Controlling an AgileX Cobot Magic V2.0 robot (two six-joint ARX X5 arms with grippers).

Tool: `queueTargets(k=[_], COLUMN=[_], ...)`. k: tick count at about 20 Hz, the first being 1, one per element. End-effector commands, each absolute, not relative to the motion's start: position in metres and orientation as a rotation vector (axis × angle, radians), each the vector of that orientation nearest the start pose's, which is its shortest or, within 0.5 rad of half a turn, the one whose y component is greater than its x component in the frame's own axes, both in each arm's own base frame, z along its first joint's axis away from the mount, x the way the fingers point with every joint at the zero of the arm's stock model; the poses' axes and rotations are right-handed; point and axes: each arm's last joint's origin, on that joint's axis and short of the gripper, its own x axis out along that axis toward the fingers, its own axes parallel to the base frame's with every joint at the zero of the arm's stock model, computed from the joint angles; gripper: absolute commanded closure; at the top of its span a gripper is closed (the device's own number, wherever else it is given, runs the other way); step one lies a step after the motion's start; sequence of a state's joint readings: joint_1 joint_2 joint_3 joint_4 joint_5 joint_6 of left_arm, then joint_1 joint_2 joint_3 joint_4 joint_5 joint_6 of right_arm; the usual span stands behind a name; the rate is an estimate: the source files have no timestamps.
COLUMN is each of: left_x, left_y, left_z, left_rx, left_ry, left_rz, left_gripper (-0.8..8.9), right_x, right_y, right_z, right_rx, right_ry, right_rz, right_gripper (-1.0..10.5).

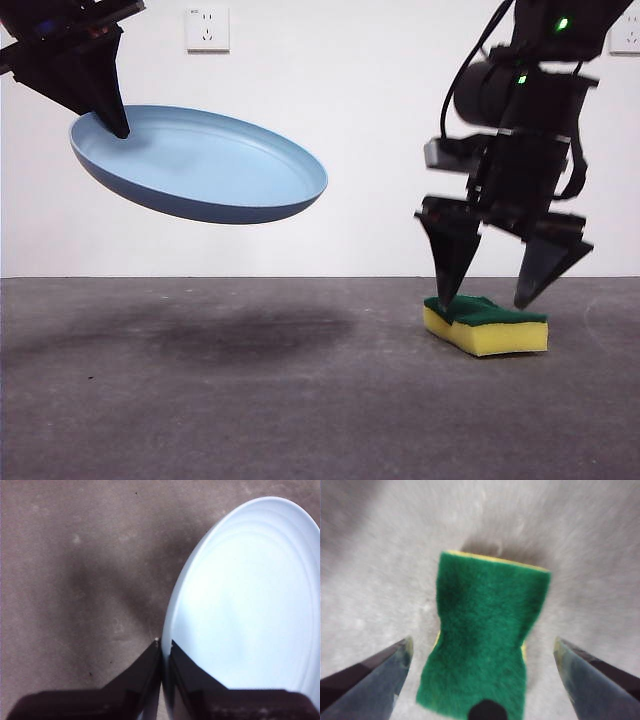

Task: Pick up the plate,pick up the cloth,clean the plate with the cloth

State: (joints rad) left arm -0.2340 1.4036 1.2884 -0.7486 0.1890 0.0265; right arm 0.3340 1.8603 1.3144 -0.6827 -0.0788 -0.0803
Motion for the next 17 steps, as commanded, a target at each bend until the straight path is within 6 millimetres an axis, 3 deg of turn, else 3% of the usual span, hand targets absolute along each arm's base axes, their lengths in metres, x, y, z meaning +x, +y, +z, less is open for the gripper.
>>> queueTargets(k=[1, 5, 8, 9, 14, 17], left_x=[0.28, 0.28, 0.28, 0.281, 0.281, 0.286], left_y=[-0.073, -0.073, -0.073, -0.073, -0.073, -0.074], left_z=[0.321, 0.321, 0.322, 0.322, 0.322, 0.322], left_rx=[0.056, 0.069, 0.069, 0.069, 0.07, 0.073], left_ry=[0.863, 0.858, 0.85, 0.849, 0.84, 0.809], left_rz=[-0.416, -0.422, -0.422, -0.422, -0.419, -0.398], left_gripper=[8.2, 8.21, 8.21, 8.21, 8.2, 8.21], right_x=[0.351, 0.354, 0.354, 0.355, 0.352, 0.343], right_y=[0.125, 0.126, 0.126, 0.126, 0.129, 0.139], right_z=[0.176, 0.167, 0.163, 0.163, 0.17, 0.195], right_rx=[-0.24, -0.242, -0.241, -0.241, -0.204, -0.131], right_ry=[1.236, 1.247, 1.258, 1.257, 1.245, 1.189], right_rz=[0.417, 0.414, 0.414, 0.415, 0.395, 0.498], right_gripper=[4.7, 5.2, 8.1, 9.5, 9.6, 9.6])
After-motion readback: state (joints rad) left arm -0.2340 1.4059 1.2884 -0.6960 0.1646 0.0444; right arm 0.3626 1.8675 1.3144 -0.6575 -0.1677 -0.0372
